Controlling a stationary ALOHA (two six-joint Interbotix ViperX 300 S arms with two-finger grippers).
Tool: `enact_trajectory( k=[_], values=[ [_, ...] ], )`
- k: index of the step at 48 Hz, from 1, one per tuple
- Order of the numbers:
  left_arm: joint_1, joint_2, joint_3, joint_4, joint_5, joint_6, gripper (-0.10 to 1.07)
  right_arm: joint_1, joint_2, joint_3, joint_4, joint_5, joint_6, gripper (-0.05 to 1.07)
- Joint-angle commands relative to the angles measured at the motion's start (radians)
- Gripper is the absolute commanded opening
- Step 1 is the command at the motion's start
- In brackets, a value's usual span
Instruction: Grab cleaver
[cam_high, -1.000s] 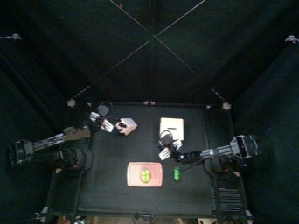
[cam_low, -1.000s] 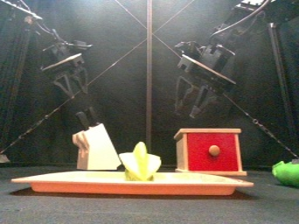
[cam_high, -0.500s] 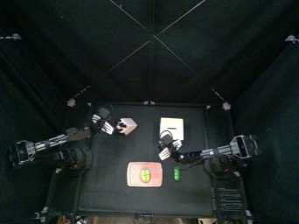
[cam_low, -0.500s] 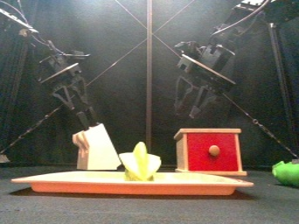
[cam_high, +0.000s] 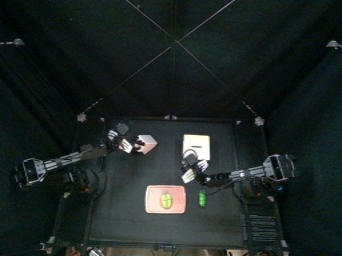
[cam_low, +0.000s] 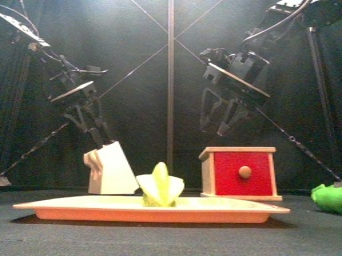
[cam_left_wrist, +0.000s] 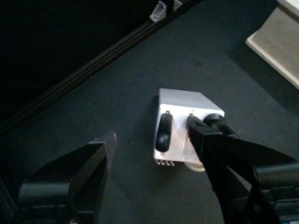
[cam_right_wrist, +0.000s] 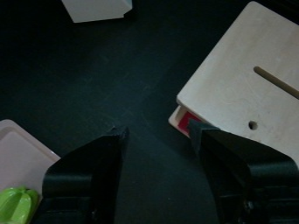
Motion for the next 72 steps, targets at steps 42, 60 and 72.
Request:
enact_trajectory(
  k=[42, 60, 72],
  values=[
    [0.012, 0.02, 0.003, 0.026, -0.06, 0.002, 0.84, -0.003, -0.023, -0.009, 0.002, -0.002, 0.0, 0.89],
    [0.034, 0.046, 0.0, 0.026, -0.058, 0.002, 0.82, -0.003, -0.023, -0.008, 0.003, -0.002, -0.002, 0.89],
    [0.032, 0.046, -0.005, 0.025, -0.069, 0.002, 0.73, -0.003, -0.021, -0.008, 0.005, -0.002, 0.0, 0.89]
  ],
)
